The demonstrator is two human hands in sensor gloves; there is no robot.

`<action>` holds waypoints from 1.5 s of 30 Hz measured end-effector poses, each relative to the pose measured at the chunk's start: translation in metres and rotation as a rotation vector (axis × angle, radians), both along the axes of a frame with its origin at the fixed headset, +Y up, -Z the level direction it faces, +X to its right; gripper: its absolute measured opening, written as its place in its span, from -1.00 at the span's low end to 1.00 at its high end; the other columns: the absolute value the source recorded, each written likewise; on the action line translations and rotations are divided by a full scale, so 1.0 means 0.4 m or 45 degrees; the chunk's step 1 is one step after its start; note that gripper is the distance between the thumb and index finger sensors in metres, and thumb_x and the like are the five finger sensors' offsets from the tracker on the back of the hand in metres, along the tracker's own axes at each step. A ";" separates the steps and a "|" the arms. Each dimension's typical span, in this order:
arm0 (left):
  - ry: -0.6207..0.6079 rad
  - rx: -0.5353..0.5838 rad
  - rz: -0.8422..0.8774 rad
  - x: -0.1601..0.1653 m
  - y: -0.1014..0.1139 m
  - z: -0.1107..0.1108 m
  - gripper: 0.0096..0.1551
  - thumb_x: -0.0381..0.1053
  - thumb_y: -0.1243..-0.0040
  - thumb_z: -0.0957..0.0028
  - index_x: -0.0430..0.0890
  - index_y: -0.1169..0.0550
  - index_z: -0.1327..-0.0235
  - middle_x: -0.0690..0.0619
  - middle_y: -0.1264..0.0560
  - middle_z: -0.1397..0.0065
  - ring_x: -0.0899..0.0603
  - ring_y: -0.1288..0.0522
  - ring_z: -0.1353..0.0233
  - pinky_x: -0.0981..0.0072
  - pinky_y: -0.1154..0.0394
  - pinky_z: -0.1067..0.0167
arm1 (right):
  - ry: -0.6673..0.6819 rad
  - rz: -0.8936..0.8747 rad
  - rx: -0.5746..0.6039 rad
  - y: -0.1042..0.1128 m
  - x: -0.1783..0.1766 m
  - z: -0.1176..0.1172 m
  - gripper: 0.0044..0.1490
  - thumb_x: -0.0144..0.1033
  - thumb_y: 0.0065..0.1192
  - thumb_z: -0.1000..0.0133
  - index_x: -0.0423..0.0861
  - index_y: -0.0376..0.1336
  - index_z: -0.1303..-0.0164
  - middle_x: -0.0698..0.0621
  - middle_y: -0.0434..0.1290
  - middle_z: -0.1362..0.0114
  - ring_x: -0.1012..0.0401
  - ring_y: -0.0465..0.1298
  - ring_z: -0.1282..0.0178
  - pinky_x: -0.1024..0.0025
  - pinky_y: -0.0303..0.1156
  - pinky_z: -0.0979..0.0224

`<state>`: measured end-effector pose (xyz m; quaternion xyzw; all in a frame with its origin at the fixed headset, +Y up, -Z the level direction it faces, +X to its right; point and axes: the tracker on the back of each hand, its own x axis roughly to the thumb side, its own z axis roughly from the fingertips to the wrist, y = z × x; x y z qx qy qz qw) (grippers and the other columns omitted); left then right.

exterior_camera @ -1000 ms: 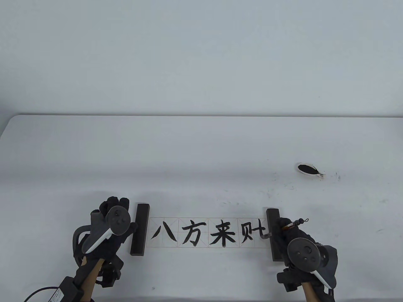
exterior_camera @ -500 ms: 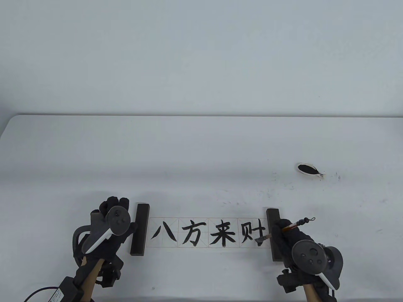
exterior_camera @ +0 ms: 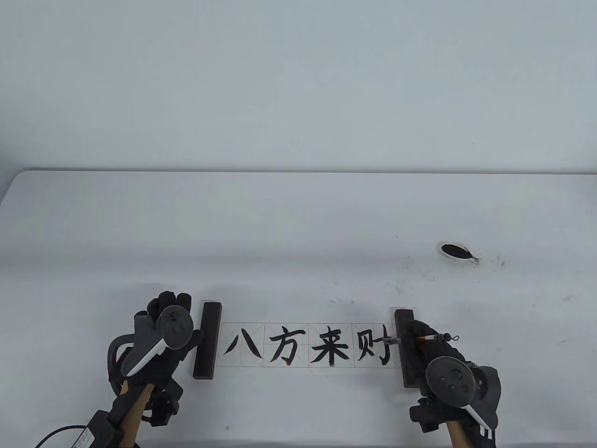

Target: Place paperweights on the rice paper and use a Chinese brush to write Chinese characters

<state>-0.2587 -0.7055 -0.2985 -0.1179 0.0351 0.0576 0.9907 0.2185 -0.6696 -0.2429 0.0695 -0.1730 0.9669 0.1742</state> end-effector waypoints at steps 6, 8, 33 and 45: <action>0.000 -0.002 0.001 0.000 0.000 0.001 0.01 0.29 0.09 -0.16 0.10 0.17 -0.80 -0.12 0.21 -0.86 -0.35 0.15 -0.83 -0.17 0.23 -0.68 | 0.032 0.019 -0.027 -0.004 -0.007 -0.001 -0.45 -0.09 0.02 -0.30 -0.23 0.34 -0.25 -0.16 0.60 -0.13 0.06 0.65 0.01 0.24 0.58 -0.03; 0.000 -0.003 0.001 0.000 0.000 0.001 0.01 0.29 0.09 -0.16 0.10 0.17 -0.80 -0.11 0.21 -0.86 -0.34 0.14 -0.83 -0.17 0.23 -0.68 | 0.058 0.003 -0.041 -0.003 -0.007 -0.001 -0.46 -0.09 0.03 -0.30 -0.23 0.35 -0.23 -0.16 0.61 -0.11 0.06 0.65 0.03 0.25 0.59 -0.01; -0.008 0.025 0.019 -0.002 0.008 0.003 0.01 0.29 0.09 -0.17 0.10 0.17 -0.80 -0.11 0.21 -0.86 -0.34 0.14 -0.83 -0.17 0.23 -0.68 | 0.064 -0.425 0.067 0.007 0.057 -0.003 -0.43 -0.03 0.19 -0.21 -0.25 0.44 -0.10 -0.08 0.69 0.08 0.18 0.71 0.23 0.40 0.63 0.16; 0.010 0.028 0.015 -0.004 0.005 0.003 0.01 0.29 0.09 -0.17 0.10 0.18 -0.80 -0.11 0.22 -0.86 -0.34 0.15 -0.83 -0.17 0.23 -0.68 | 0.098 -0.439 0.172 0.023 0.049 0.008 -0.42 -0.12 0.21 -0.21 -0.32 0.41 -0.18 -0.09 0.69 0.10 0.20 0.71 0.25 0.42 0.63 0.18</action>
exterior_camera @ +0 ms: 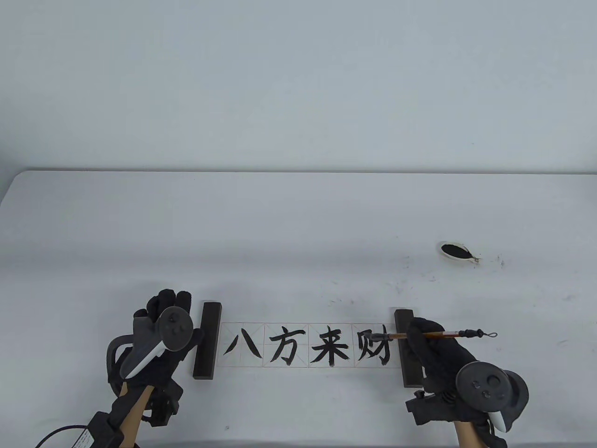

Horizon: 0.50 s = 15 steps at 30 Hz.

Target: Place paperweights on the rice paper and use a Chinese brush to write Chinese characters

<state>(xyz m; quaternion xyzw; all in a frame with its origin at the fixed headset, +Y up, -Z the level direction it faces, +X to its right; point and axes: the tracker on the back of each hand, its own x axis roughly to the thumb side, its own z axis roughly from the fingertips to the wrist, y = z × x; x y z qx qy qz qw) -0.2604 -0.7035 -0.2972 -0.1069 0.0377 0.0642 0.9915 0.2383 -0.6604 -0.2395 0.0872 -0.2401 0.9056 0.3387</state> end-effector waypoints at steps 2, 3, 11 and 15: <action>0.003 -0.005 0.011 -0.003 -0.003 -0.003 0.01 0.29 0.10 -0.18 0.11 0.19 -0.80 -0.09 0.23 -0.87 -0.33 0.18 -0.84 -0.16 0.24 -0.69 | 0.011 0.021 0.014 0.005 -0.006 0.007 -0.43 -0.14 0.20 -0.22 -0.28 0.38 -0.25 -0.11 0.67 0.05 0.19 0.70 0.19 0.41 0.62 0.13; 0.004 -0.003 0.008 -0.004 -0.004 -0.004 0.01 0.29 0.11 -0.18 0.11 0.19 -0.80 -0.09 0.22 -0.87 -0.32 0.17 -0.84 -0.16 0.24 -0.69 | 0.008 0.046 0.028 0.009 -0.009 0.011 -0.43 -0.15 0.20 -0.23 -0.26 0.36 -0.29 -0.12 0.66 0.02 0.18 0.69 0.16 0.40 0.62 0.10; -0.006 0.022 0.007 -0.003 -0.001 -0.002 0.01 0.29 0.11 -0.18 0.11 0.18 -0.80 -0.10 0.22 -0.87 -0.33 0.17 -0.84 -0.16 0.24 -0.69 | -0.094 0.196 0.163 0.059 -0.007 0.023 -0.46 -0.27 0.22 -0.24 -0.14 0.29 -0.43 -0.14 0.62 -0.12 0.14 0.67 0.02 0.33 0.61 -0.02; -0.004 0.038 0.013 -0.006 0.002 -0.001 0.01 0.30 0.11 -0.17 0.11 0.19 -0.80 -0.10 0.23 -0.87 -0.33 0.18 -0.84 -0.16 0.24 -0.69 | -0.142 0.290 0.173 0.095 0.005 0.026 -0.41 -0.31 0.20 -0.25 -0.17 0.22 -0.50 -0.17 0.56 -0.27 0.09 0.64 -0.14 0.25 0.59 -0.14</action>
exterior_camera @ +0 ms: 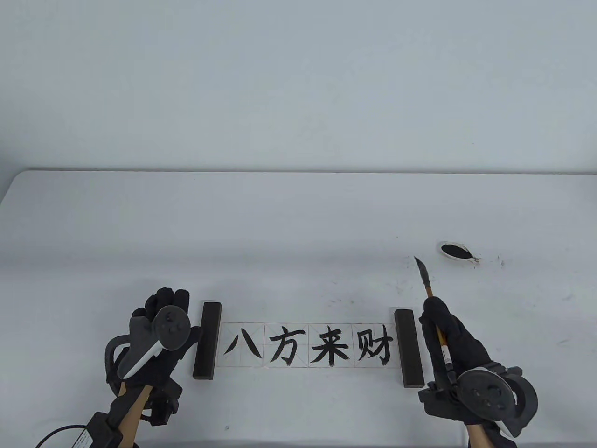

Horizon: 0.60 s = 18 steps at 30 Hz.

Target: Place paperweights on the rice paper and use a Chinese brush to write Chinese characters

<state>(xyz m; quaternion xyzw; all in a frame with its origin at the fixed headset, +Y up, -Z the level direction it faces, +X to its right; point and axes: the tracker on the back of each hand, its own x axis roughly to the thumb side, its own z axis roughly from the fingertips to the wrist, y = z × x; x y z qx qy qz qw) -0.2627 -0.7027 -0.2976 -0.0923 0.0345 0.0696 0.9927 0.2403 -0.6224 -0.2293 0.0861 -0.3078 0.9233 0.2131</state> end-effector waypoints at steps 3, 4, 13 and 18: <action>0.001 0.002 0.005 -0.001 -0.001 0.000 0.01 0.30 0.11 -0.17 0.11 0.19 -0.80 -0.10 0.23 -0.87 -0.33 0.18 -0.84 -0.16 0.24 -0.69 | -0.050 0.113 -0.044 0.028 0.013 -0.008 -0.31 -0.33 0.17 -0.27 -0.24 0.10 -0.60 -0.22 0.47 -0.40 0.04 0.57 -0.29 0.17 0.54 -0.26; 0.001 0.002 0.006 -0.001 0.000 0.000 0.01 0.30 0.11 -0.18 0.11 0.19 -0.80 -0.10 0.23 -0.87 -0.33 0.18 -0.84 -0.16 0.24 -0.69 | -0.068 0.163 -0.064 0.035 0.018 -0.013 -0.28 -0.34 0.17 -0.27 -0.25 0.07 -0.62 -0.23 0.44 -0.43 0.03 0.55 -0.33 0.15 0.53 -0.29; 0.001 0.009 0.008 -0.002 0.000 0.001 0.01 0.30 0.11 -0.17 0.11 0.18 -0.80 -0.10 0.22 -0.87 -0.33 0.18 -0.84 -0.16 0.24 -0.69 | -0.299 0.633 -0.302 -0.002 0.065 -0.102 -0.16 -0.38 0.10 -0.29 -0.33 -0.15 -0.68 -0.34 0.22 -0.60 -0.09 0.37 -0.53 -0.01 0.39 -0.45; -0.002 -0.001 0.007 -0.002 -0.002 0.001 0.01 0.30 0.11 -0.17 0.11 0.18 -0.80 -0.10 0.23 -0.87 -0.33 0.18 -0.84 -0.16 0.24 -0.69 | -0.442 0.805 -0.495 -0.079 0.102 -0.172 -0.14 -0.39 0.08 -0.30 -0.35 -0.21 -0.66 -0.38 0.14 -0.61 -0.13 0.30 -0.56 -0.07 0.31 -0.51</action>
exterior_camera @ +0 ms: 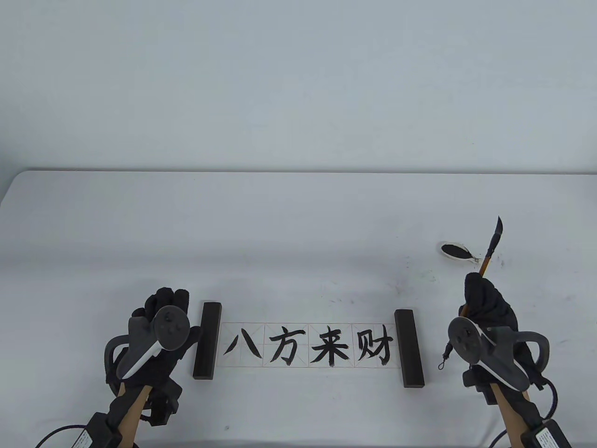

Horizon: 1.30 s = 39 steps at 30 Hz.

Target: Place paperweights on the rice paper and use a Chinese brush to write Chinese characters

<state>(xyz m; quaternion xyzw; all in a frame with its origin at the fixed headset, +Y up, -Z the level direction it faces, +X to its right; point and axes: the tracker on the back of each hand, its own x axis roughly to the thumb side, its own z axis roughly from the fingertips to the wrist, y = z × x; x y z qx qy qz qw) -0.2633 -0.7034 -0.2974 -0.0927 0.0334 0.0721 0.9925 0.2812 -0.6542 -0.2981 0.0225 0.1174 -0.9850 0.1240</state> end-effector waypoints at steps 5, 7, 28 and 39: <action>0.006 0.005 0.008 -0.003 0.001 -0.001 0.01 0.30 0.11 -0.18 0.11 0.19 -0.80 -0.11 0.23 -0.87 -0.33 0.18 -0.84 -0.16 0.24 -0.69 | -0.096 0.160 -0.146 -0.084 0.026 -0.056 -0.13 -0.40 0.07 -0.30 -0.35 -0.25 -0.66 -0.38 0.09 -0.63 -0.13 0.25 -0.58 -0.10 0.26 -0.54; 0.008 0.002 0.007 -0.003 0.001 -0.001 0.01 0.30 0.11 -0.17 0.11 0.18 -0.80 -0.10 0.23 -0.87 -0.33 0.18 -0.84 -0.16 0.24 -0.69 | -0.110 0.223 -0.194 -0.113 0.029 -0.071 -0.12 -0.40 0.07 -0.30 -0.34 -0.26 -0.65 -0.38 0.08 -0.63 -0.13 0.25 -0.59 -0.11 0.25 -0.55; 0.023 -0.019 -0.001 -0.005 0.005 -0.001 0.01 0.29 0.10 -0.18 0.10 0.17 -0.80 -0.11 0.22 -0.87 -0.33 0.14 -0.83 -0.16 0.24 -0.69 | -0.207 0.514 -0.530 -0.271 0.049 -0.198 -0.16 -0.44 0.02 -0.31 -0.26 -0.27 -0.65 -0.30 0.06 -0.66 -0.07 0.23 -0.63 -0.10 0.21 -0.60; 0.027 -0.043 0.001 -0.003 0.005 -0.002 0.01 0.29 0.10 -0.17 0.10 0.17 -0.81 -0.11 0.22 -0.87 -0.34 0.14 -0.83 -0.16 0.23 -0.69 | -0.206 0.549 -0.553 -0.262 0.050 -0.204 -0.19 -0.47 0.01 -0.30 -0.21 -0.25 -0.65 -0.26 0.06 -0.67 -0.04 0.23 -0.64 -0.09 0.21 -0.62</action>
